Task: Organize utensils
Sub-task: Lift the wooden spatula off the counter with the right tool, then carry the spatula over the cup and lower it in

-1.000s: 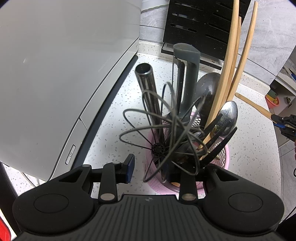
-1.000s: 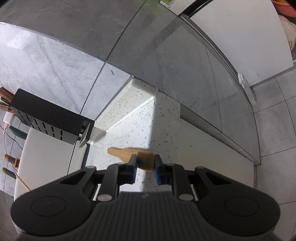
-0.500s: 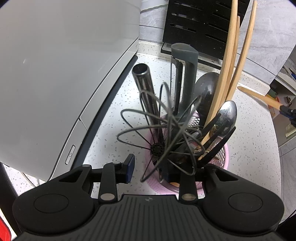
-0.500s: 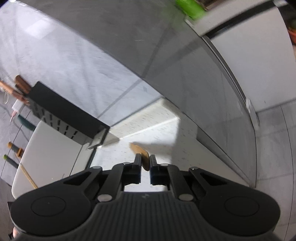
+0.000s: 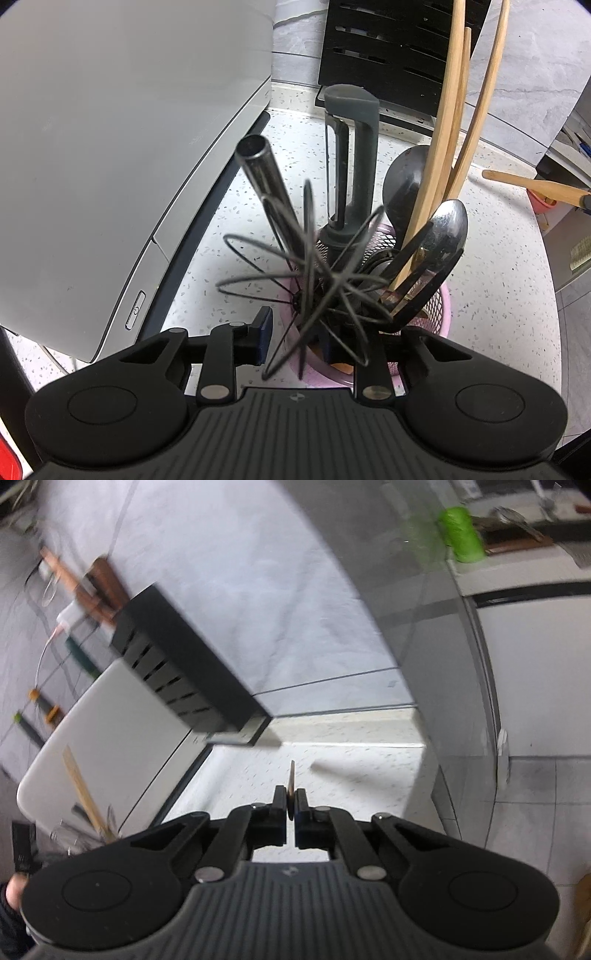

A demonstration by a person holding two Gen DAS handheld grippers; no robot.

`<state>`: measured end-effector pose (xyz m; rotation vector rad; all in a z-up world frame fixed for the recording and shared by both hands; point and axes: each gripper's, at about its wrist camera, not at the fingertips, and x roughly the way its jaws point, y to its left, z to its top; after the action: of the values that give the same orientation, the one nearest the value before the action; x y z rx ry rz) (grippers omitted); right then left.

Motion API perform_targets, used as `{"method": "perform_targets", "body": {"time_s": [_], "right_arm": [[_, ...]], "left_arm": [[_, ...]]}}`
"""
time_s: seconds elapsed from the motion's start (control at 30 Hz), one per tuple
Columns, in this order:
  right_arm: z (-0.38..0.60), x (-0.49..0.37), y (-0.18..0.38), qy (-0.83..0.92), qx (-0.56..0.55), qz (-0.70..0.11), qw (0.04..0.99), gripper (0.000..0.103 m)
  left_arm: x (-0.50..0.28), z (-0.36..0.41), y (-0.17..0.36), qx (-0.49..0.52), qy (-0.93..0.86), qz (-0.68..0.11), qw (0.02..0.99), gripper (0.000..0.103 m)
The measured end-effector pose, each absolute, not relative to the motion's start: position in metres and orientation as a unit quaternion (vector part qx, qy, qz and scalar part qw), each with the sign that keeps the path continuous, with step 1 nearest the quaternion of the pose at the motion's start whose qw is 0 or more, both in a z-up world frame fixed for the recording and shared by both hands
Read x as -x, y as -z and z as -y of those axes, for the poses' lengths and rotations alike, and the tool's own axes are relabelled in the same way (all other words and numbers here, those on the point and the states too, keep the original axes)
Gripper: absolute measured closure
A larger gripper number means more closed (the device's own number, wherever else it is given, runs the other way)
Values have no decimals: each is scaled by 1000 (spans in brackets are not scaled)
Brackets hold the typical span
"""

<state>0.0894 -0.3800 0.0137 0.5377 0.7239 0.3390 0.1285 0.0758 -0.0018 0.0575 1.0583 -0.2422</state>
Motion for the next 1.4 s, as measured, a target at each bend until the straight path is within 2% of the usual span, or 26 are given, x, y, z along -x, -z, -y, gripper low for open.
{"method": "perform_targets", "body": {"time_s": [0.37,0.6,1.17,1.4], "right_arm": [[298,-56,-100,-278,-152,-339,886,103],[248,-34,-133,-326,-74,-354,873,103],[164,-45,-164,-371,22,-371,851,103],[133,-65,-150,-379,55,-400,832,103]], "left_arm": [[-133,-70,3,-29,116,-506,854,78],[-134,-73,2,-15,123,-508,853,80],[-133,-77,1,-5,133,-511,849,79],[-135,-76,2,-2,133,-512,849,79]]}}
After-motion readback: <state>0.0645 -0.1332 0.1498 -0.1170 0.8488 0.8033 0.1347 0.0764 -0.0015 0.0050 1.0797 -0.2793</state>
